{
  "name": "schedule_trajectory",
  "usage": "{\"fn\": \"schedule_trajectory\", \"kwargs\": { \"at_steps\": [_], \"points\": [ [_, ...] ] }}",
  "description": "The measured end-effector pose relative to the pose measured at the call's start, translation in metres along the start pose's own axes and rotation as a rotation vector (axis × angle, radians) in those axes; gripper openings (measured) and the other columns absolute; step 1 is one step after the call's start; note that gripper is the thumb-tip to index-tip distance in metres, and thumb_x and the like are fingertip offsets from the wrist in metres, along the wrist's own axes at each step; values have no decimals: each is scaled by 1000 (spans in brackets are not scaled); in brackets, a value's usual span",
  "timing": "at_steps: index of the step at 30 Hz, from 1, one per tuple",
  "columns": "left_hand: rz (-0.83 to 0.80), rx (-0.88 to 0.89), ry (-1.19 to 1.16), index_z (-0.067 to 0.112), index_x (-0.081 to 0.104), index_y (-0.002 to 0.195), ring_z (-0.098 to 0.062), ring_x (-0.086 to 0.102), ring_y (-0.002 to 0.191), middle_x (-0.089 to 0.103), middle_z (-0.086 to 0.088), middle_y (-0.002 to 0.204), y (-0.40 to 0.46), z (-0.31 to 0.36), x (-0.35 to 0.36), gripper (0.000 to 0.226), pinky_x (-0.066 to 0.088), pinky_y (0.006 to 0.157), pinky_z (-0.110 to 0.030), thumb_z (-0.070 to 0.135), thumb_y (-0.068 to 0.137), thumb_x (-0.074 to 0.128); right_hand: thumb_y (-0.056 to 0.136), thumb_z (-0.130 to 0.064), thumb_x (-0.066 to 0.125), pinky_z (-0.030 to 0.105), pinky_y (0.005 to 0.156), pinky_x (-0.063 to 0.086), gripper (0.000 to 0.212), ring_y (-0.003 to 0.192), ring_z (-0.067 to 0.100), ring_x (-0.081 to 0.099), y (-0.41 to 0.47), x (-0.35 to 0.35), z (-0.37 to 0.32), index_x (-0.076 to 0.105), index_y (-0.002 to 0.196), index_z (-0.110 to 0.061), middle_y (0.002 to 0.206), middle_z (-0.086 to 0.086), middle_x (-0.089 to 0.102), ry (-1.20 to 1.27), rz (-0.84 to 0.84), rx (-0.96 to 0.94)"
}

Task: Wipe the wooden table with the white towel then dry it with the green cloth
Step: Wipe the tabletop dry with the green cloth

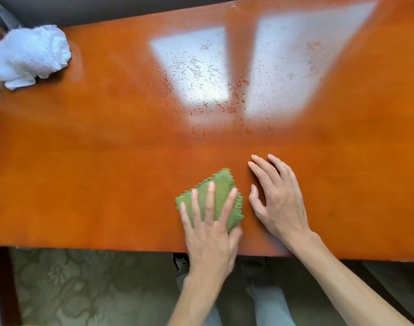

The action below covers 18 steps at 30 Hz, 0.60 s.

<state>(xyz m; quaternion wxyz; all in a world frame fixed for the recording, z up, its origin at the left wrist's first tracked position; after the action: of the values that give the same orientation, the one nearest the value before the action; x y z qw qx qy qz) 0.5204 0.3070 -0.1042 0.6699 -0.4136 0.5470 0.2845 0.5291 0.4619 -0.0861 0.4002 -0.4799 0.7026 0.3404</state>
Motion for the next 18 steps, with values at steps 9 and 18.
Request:
{"fn": "schedule_trajectory", "kwargs": {
  "at_steps": [9, 18],
  "points": [
    [22, -529, -114, 26, 20, 155, -41, 13, 149, 14, -10, 165, 21, -253, -25, 66, 9, 118, -64, 56, 97, 19, 95, -23, 52, 41, 122, 27, 46, 143, 25, 40, 0, -3, 0, 58, 139, -12, 149, 2, 51, 42, 22, -1],
    [95, -207, -26, 36, 23, 154, -46, 23, 146, 25, -14, 163, 61, -118, -24, 58, 17, 114, -70, 47, 97, 29, 97, -20, 50, 41, 122, 26, 43, 143, 25, 40, 2, -2, -1, 59, 138, -13, 149, 2, 52, 46, 28, 10]
  ]
}}
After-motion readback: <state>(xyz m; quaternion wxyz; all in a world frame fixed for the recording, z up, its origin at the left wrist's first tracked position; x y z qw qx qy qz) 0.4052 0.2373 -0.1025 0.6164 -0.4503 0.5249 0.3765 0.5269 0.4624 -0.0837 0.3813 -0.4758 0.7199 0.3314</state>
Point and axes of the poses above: each hand's wrist, its own y-axis towards the middle knuckle, its own x-axis out of the palm, z = x × y, the point moved 10 cm from there along y, towards the middle knuckle
